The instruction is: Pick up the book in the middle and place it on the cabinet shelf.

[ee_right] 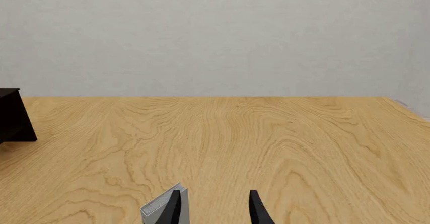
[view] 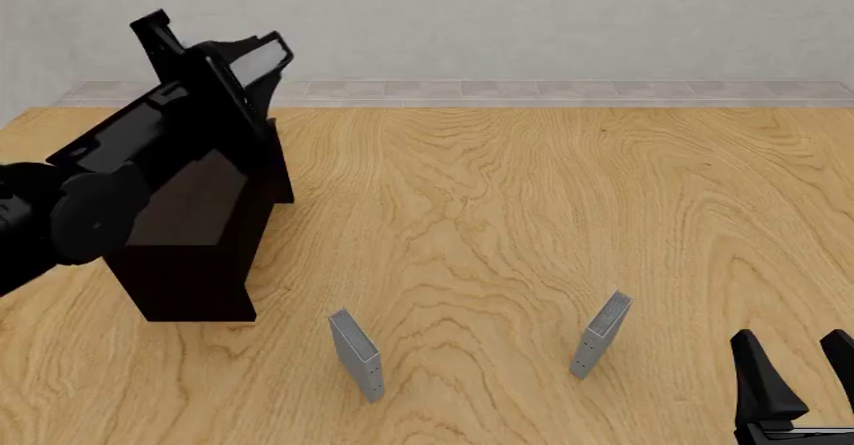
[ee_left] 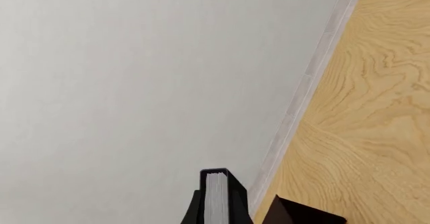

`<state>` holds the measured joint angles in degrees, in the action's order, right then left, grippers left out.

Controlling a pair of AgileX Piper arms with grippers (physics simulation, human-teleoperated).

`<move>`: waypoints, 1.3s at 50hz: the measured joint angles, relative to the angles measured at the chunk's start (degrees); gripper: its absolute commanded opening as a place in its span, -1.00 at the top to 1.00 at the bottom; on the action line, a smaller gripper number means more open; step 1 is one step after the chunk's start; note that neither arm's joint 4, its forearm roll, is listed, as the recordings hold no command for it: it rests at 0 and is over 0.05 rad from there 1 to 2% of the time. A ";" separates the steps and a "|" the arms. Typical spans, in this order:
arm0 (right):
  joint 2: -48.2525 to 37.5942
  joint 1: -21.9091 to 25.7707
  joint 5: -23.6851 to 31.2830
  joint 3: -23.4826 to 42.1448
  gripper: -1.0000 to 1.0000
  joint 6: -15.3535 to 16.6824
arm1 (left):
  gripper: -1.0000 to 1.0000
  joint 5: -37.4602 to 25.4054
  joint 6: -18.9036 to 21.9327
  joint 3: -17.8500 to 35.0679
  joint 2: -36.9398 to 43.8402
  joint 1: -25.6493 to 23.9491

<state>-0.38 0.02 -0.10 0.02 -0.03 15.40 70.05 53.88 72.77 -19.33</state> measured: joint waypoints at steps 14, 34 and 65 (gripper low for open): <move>0.00 0.00 0.00 0.00 -1.00 0.00 | 1.00 2.84 2.31 -1.51 2.07 2.19; 0.00 0.00 0.00 0.00 -1.00 0.00 | 1.00 7.24 6.65 -3.73 5.00 5.82; 0.00 0.00 0.00 0.00 -1.00 0.00 | 1.00 11.84 10.49 -5.36 7.81 10.46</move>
<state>-0.38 0.02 -0.10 0.02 -0.03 27.24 80.53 48.51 80.58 -8.87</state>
